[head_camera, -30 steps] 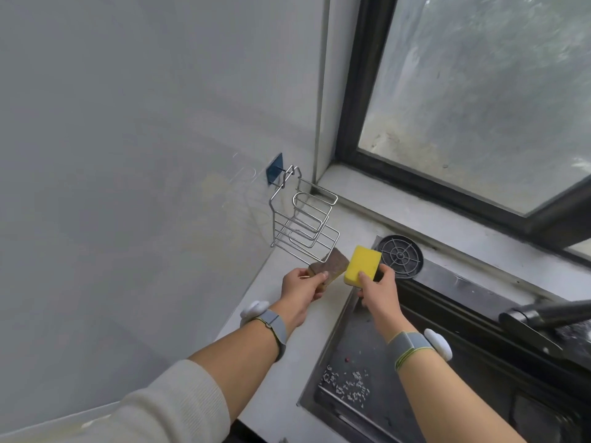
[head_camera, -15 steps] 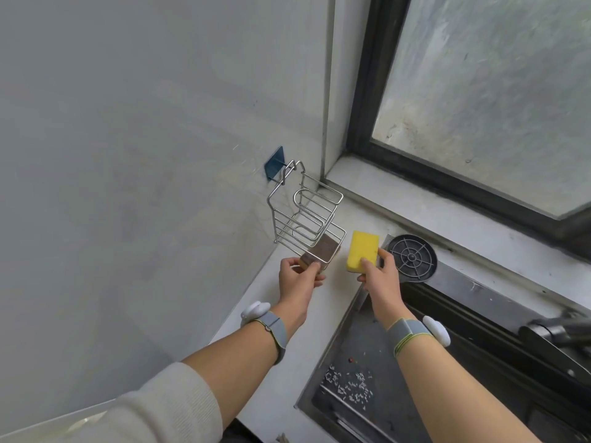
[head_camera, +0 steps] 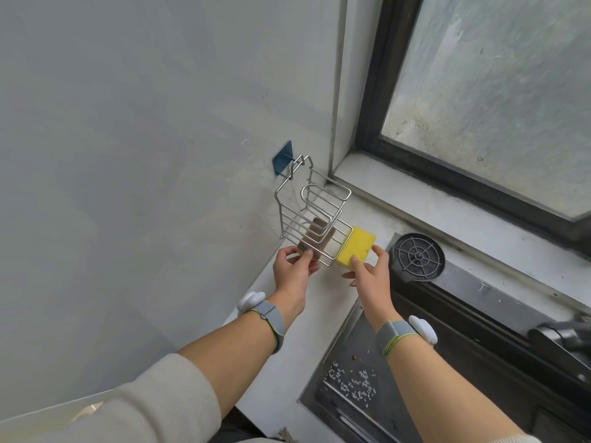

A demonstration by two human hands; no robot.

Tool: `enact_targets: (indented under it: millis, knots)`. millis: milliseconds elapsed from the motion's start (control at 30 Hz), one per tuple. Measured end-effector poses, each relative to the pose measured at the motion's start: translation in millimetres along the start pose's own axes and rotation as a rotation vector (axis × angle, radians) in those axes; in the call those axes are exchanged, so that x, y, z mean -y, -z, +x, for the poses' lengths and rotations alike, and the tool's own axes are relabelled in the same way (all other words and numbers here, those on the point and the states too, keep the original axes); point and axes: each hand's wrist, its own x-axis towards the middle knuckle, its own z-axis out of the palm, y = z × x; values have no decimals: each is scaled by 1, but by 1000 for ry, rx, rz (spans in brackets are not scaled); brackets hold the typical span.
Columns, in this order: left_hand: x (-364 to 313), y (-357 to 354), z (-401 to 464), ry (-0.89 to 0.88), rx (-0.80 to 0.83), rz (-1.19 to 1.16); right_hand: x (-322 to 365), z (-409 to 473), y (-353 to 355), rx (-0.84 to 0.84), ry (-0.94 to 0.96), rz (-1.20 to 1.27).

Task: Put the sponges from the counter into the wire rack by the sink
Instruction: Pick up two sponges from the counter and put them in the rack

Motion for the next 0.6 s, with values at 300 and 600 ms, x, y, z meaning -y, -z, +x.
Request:
enact_targets:
  millis: [300, 600]
  knots:
    - [-9, 3, 8, -73, -61, 25, 4, -9, -20, 74, 44, -96]
    - [-19, 9, 16, -61, -63, 4, -3, -1, -31, 10, 81, -64]
